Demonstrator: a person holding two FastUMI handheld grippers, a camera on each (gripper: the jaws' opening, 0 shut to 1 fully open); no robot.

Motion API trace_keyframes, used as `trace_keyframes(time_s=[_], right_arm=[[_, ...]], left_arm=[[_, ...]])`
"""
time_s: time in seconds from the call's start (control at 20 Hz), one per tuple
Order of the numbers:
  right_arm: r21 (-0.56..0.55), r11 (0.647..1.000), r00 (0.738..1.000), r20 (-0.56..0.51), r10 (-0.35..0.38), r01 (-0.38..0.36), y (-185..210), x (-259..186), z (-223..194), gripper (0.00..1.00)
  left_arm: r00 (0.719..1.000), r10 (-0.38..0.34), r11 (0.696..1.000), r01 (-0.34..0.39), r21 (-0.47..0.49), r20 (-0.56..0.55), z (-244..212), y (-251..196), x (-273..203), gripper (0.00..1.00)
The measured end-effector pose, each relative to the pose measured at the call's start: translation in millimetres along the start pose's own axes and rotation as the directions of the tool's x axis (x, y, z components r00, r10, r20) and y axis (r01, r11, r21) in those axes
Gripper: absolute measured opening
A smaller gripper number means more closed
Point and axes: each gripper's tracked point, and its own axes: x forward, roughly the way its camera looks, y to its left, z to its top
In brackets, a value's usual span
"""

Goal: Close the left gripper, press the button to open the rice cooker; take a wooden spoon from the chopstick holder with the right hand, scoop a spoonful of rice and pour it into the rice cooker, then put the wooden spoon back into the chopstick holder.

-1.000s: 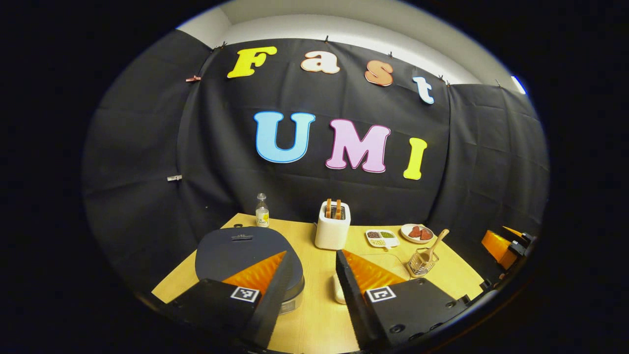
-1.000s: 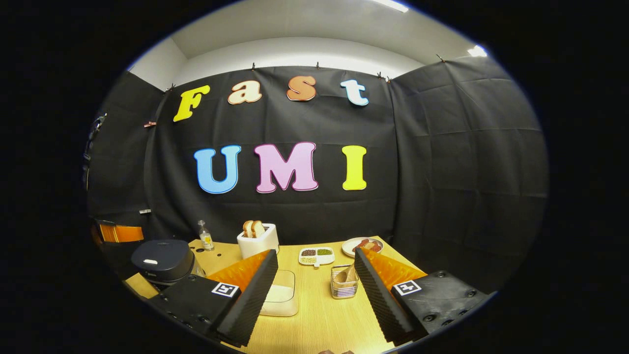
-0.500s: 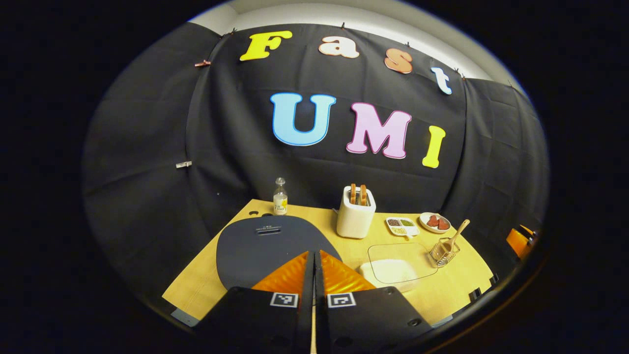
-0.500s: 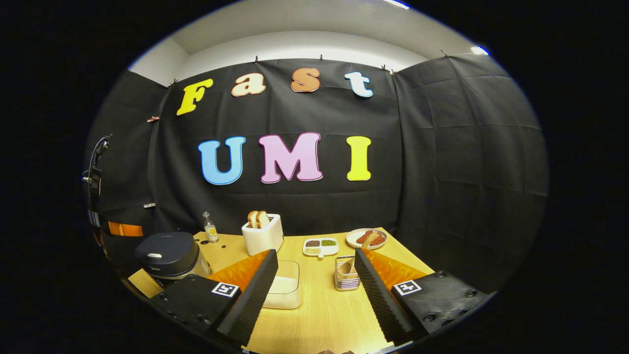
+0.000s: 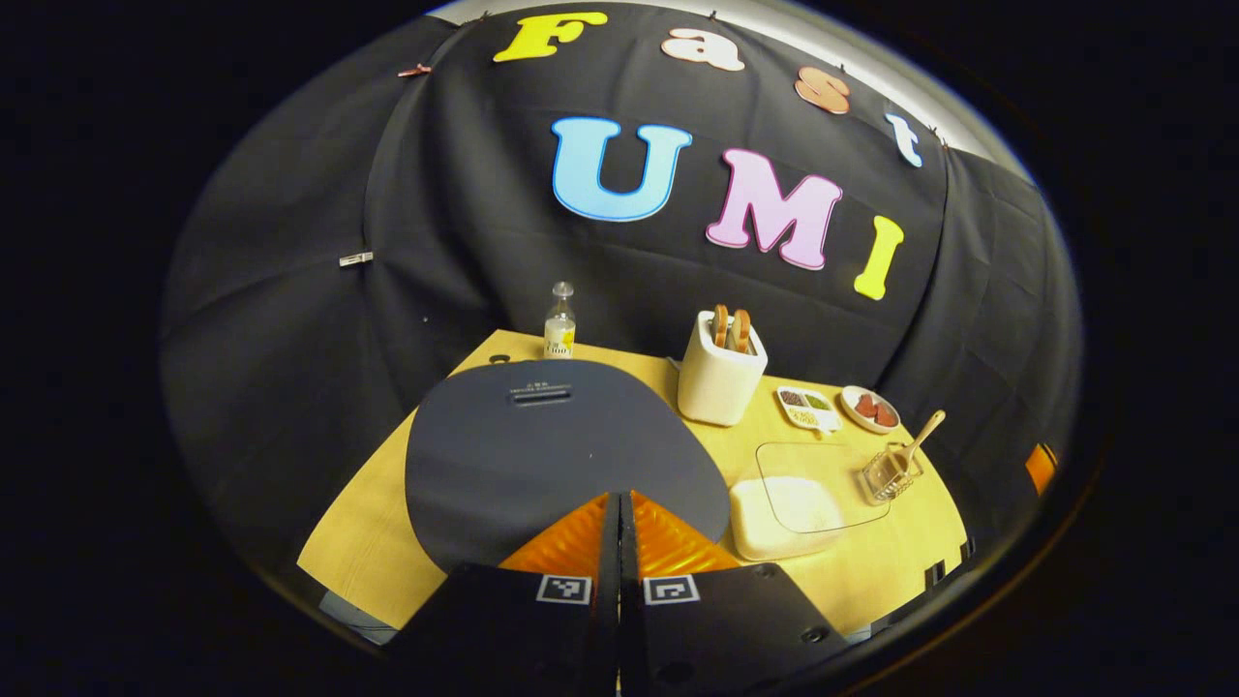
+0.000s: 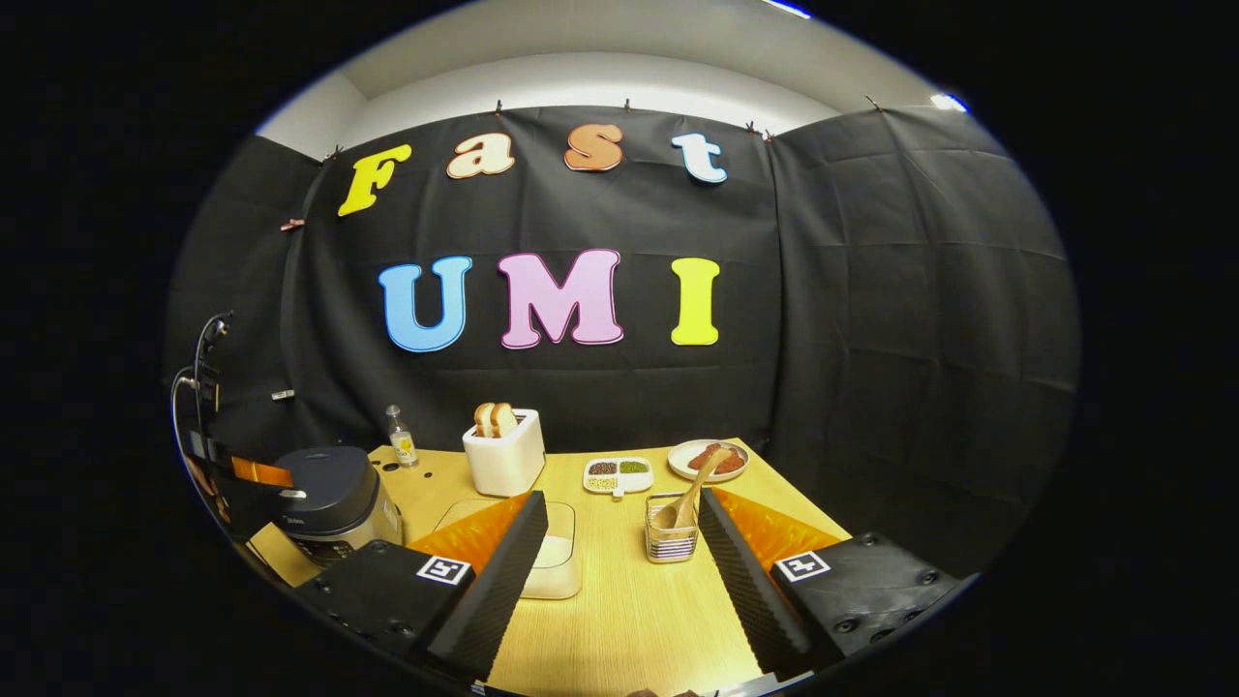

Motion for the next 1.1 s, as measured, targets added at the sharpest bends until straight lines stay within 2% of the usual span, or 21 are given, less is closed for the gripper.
trace_keyframes(time_s=[0.35,0.55,0.75,0.9,1.05,1.1], right_arm=[[-0.032,0.999,1.000,-0.007,-0.024,0.023,-5,6,-2,0.98],[-0.020,1.000,0.999,-0.046,-0.016,0.015,-7,15,-11,0.98],[-0.018,1.000,0.998,-0.064,-0.001,0.000,-11,23,-13,0.98],[-0.021,1.000,0.996,-0.087,0.018,-0.020,-17,29,-19,0.98],[0.000,1.000,0.995,-0.096,0.020,-0.020,-30,43,-16,0.98],[0.004,1.000,0.996,-0.092,0.020,-0.019,-34,50,-12,0.98]], left_arm=[[0.998,0.033,0.999,-0.033,0.014,-0.049,-15,2,5,0.06],[0.998,0.032,0.999,-0.033,-0.009,-0.058,-16,1,6,0.06],[0.993,0.074,0.997,-0.073,0.021,-0.093,-23,0,5,0.07],[0.991,0.113,0.992,-0.108,0.072,-0.068,-18,1,7,0.06],[0.992,0.126,0.991,-0.126,0.042,-0.012,0,-1,-2,0.06],[0.988,0.146,0.989,-0.147,0.023,0.048,15,-2,-7,0.06]])
